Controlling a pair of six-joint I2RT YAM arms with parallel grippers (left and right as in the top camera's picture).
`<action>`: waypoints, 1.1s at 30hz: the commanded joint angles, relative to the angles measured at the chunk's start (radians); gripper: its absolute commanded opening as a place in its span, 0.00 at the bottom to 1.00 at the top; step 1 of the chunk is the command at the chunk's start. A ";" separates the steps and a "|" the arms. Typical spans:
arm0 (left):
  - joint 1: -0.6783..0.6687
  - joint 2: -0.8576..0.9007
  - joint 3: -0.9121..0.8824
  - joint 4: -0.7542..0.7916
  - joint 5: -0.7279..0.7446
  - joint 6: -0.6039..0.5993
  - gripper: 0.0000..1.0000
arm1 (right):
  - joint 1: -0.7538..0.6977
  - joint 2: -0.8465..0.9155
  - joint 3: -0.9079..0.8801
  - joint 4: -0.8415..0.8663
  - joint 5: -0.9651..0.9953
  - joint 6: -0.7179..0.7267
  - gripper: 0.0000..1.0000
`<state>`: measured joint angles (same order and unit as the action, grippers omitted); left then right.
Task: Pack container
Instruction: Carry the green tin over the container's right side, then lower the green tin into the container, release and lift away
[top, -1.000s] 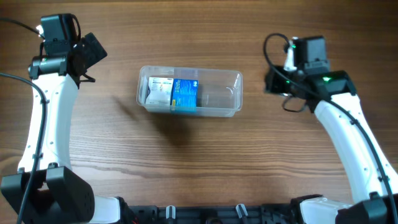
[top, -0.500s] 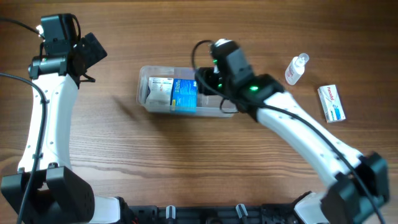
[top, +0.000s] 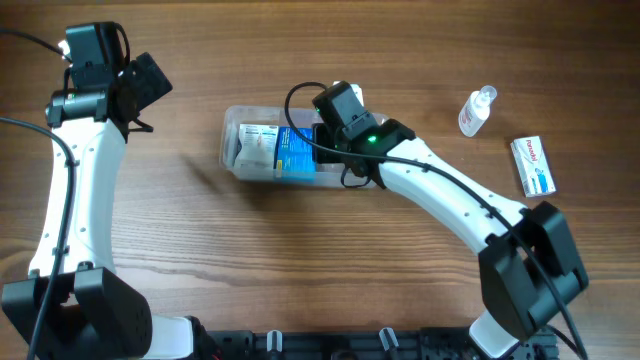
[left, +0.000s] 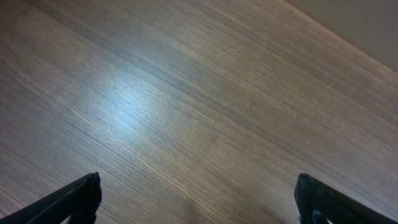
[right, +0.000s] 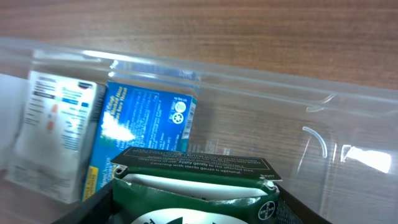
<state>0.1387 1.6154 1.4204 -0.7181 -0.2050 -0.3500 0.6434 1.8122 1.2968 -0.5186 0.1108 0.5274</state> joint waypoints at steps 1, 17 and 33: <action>0.004 -0.011 0.007 0.002 -0.006 0.005 1.00 | 0.016 0.052 0.018 0.002 0.035 0.012 0.57; 0.004 -0.011 0.007 0.002 -0.006 0.005 1.00 | 0.014 0.129 0.018 0.010 0.058 0.027 0.56; 0.004 -0.011 0.007 0.002 -0.006 0.005 1.00 | 0.014 0.129 0.018 0.015 0.061 0.032 0.77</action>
<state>0.1387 1.6154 1.4204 -0.7181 -0.2050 -0.3500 0.6548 1.9354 1.2968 -0.5106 0.1535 0.5533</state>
